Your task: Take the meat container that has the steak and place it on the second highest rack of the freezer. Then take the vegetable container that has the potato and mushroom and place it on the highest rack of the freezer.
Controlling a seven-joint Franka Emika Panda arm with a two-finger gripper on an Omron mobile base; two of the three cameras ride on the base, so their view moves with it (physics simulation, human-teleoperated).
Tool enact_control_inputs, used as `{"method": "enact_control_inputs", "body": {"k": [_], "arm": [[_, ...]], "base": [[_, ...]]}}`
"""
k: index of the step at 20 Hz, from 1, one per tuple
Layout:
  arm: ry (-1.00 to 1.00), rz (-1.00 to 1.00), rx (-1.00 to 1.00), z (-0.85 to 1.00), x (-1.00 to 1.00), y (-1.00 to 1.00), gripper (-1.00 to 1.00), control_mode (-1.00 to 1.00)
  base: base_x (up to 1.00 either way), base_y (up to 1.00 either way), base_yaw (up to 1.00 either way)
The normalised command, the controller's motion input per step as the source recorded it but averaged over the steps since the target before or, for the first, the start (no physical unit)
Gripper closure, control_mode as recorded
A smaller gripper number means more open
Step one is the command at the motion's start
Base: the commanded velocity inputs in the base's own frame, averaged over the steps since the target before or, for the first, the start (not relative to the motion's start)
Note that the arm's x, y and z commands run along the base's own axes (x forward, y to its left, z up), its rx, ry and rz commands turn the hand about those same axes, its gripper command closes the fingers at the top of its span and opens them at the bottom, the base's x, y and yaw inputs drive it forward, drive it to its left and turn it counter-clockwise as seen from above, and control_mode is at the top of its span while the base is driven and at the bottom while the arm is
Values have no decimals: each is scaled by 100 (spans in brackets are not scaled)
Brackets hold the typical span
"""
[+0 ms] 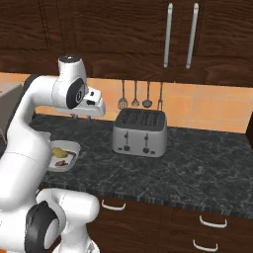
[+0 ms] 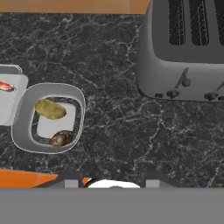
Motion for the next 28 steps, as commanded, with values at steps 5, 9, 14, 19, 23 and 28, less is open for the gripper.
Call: {"method": "enact_control_inputs", "body": {"k": [5, 9, 14, 19, 23, 28], "arm": [[4, 1, -9, -24, -32, 15, -100, -100], [24, 52, -33, -96, -71, 100, -100, -100], [27, 67, -18, -100, -36, 99, -100, -100], [32, 46, -11, -84, 37, 72, -100, -100], [3, 26, -3, -67, 78, 46, -100, -100], [2, 13, -1, -61, 46, 38, -100, -100]], "base": [[0, 0, 0], [0, 0, 0], [0, 0, 0], [0, 0, 0], [0, 0, 0], [0, 0, 0]]}}
